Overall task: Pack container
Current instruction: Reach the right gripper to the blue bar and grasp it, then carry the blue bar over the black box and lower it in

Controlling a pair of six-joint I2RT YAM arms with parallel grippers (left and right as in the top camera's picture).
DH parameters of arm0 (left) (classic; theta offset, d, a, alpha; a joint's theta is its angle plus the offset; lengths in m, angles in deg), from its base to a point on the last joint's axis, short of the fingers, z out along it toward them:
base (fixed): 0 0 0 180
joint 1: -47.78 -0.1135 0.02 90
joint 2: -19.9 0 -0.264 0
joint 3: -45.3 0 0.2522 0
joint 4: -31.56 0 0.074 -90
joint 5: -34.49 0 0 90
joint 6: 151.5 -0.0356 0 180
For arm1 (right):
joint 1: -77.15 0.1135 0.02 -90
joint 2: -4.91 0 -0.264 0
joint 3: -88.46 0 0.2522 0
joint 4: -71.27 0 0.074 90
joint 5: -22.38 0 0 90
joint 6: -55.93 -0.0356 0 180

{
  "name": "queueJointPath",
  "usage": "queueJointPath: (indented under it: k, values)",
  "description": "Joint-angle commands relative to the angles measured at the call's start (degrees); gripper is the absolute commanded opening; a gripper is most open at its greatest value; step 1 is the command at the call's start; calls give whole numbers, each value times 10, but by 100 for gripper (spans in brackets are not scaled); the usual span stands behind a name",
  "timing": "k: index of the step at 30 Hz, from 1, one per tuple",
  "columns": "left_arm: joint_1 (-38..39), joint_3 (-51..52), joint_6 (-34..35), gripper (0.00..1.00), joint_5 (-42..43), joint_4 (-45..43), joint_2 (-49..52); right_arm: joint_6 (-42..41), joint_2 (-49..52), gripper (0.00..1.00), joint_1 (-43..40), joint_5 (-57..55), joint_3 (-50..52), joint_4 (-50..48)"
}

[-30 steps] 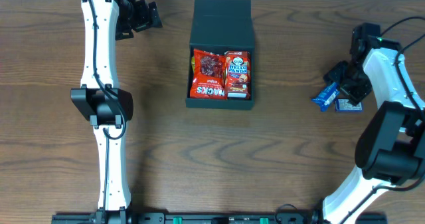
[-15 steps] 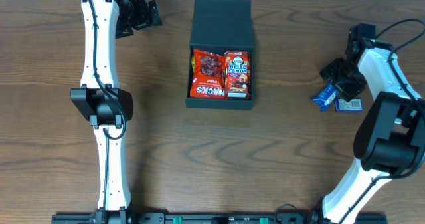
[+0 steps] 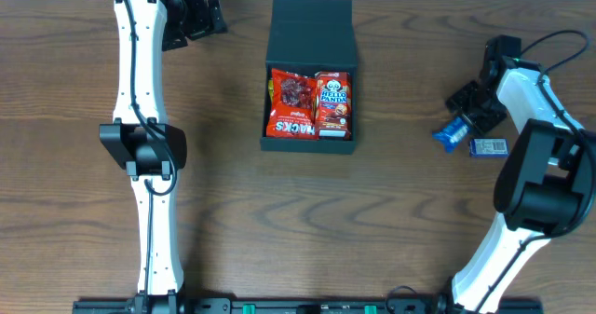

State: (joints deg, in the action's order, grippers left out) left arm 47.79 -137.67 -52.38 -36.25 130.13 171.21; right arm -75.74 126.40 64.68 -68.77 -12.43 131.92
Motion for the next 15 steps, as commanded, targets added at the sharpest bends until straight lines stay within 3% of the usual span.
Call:
queueJointPath:
  k: [1,8,15]
  values:
    - [-4,-12,-4,95,-4,0,-6,6,4,39,-4,-1,2,-3]
    - [-4,-12,-9,95,-16,3,-6,42,3,29,-4,23,-13,-4]
    - [-4,-12,-10,95,-20,6,-6,97,3,27,3,36,-107,35]
